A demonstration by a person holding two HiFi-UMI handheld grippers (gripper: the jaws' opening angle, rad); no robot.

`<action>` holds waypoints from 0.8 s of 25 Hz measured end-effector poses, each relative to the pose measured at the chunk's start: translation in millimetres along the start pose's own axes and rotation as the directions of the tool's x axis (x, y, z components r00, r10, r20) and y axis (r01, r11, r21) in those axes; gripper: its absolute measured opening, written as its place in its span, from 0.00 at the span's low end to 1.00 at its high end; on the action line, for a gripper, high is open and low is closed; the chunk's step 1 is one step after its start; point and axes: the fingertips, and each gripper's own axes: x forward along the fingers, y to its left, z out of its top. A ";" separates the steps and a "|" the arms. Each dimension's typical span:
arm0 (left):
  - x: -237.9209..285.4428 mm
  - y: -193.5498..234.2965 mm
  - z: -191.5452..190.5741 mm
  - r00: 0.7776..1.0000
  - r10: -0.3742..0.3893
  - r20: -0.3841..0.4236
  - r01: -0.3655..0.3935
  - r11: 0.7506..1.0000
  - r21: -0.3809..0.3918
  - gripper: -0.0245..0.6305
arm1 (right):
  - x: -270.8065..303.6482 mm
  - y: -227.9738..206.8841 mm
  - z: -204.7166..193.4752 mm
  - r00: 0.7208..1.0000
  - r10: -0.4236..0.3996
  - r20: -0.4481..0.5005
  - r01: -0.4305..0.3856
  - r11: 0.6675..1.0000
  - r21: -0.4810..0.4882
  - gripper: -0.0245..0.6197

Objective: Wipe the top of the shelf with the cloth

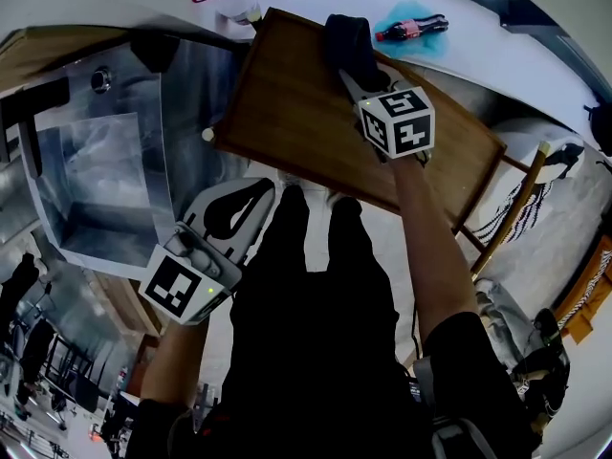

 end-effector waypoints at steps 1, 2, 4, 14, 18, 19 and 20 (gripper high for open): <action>3.4 -4.3 -0.3 1.000 -0.005 -0.003 0.005 1.000 0.002 0.08 | -4.1 -3.5 -3.7 1.000 -0.003 0.001 0.003 1.000 0.007 0.15; 6.5 -8.4 -0.9 1.000 -0.009 -0.007 0.009 1.000 0.004 0.08 | -8.3 -6.9 -7.5 1.000 -0.006 0.002 0.006 1.000 0.014 0.15; 12.7 -16.1 -2.5 1.000 -0.017 -0.015 0.017 1.000 0.009 0.08 | -16.9 -13.8 -15.3 1.000 -0.013 0.003 0.013 1.000 0.026 0.15; 52.7 -56.7 -8.5 0.995 -0.077 -0.057 0.079 0.996 0.036 0.08 | -60.8 -54.8 -56.7 0.998 -0.061 0.000 0.061 0.994 0.092 0.15; 69.0 -72.3 -9.8 0.992 -0.099 -0.074 0.103 0.994 0.044 0.08 | -78.8 -72.2 -70.8 0.997 -0.083 0.003 0.082 0.990 0.119 0.15; 73.5 -76.3 -9.8 0.991 -0.105 -0.078 0.109 0.993 0.047 0.08 | -83.4 -76.9 -74.4 0.996 -0.088 0.003 0.087 0.988 0.125 0.15; 78.0 -80.3 -9.8 0.990 -0.112 -0.083 0.116 0.992 0.050 0.08 | -87.9 -81.6 -77.8 0.996 -0.094 0.003 0.093 0.987 0.130 0.15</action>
